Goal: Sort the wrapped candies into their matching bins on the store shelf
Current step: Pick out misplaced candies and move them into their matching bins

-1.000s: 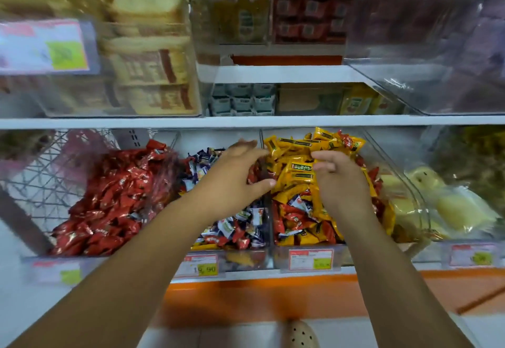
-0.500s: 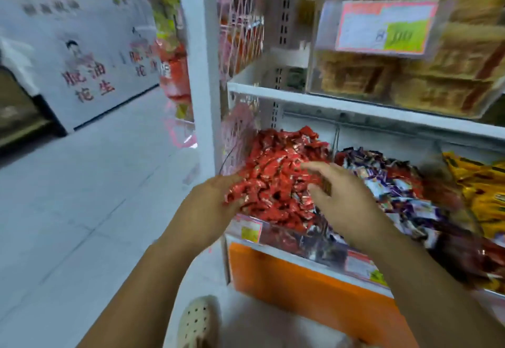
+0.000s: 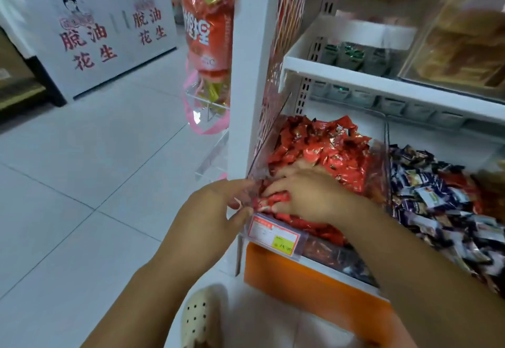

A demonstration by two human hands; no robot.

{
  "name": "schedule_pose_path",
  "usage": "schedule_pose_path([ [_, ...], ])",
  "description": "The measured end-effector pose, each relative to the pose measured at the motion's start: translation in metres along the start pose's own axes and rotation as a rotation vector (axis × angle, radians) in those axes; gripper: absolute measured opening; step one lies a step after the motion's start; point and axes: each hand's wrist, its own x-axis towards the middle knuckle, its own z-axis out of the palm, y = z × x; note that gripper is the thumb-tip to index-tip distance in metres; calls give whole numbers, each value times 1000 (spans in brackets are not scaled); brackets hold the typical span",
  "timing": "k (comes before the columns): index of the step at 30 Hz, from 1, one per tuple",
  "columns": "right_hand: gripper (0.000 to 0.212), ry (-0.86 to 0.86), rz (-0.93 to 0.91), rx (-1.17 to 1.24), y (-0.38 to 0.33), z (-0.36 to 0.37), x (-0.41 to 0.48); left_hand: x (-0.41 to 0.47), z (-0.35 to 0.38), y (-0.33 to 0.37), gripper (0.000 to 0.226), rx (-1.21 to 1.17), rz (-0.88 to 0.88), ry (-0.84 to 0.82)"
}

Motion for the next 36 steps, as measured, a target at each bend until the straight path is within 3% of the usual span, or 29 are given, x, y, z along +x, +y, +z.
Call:
schedule_pose_path([
  [5,47,-100,207,13,34,-26,-17,-1,-1,0,41,-22,1,-12],
  [11,25,167,25,256,8,-13,-9,0,1,3,41,-33,-6,-42],
  [20,59,16,160,24,-3,20,23,12,8,7,43,-52,-40,-35],
  [27,30,145,227,97,2,20,13,12,13,10,40,-44,-46,-62],
  [30,39,123,243,200,5,20,10,6,14,15,41,-29,-46,-62],
  [36,54,63,248,75,-2,26,10,-2,11,22,39,-19,-61,10],
])
